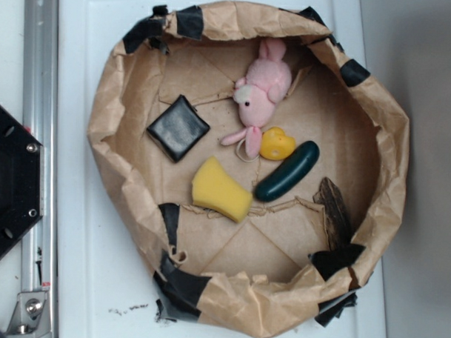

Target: Grab the pink bunny.

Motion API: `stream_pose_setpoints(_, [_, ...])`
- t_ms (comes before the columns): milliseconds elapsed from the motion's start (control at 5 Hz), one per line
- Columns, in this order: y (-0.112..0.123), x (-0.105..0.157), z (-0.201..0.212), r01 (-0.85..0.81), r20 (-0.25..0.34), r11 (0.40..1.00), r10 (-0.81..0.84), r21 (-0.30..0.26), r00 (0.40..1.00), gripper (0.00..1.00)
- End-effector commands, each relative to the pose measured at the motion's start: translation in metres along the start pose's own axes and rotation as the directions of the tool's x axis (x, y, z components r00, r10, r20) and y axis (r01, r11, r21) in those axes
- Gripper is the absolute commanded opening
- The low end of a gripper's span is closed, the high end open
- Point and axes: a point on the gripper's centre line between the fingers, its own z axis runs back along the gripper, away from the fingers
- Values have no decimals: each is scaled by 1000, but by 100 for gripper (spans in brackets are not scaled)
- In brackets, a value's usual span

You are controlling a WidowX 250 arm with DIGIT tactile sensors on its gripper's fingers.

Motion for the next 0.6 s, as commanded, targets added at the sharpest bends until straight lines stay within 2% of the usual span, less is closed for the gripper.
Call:
stream_pose_setpoints(0, [0, 0, 0, 0, 0, 1000, 0, 0, 1000, 100])
stream_pose_setpoints(200, [19, 45, -49, -110, 60, 993, 107, 43, 992, 100])
stream_pose_setpoints(400, [19, 91, -80, -245, 174, 968, 250, -53, 952, 100])
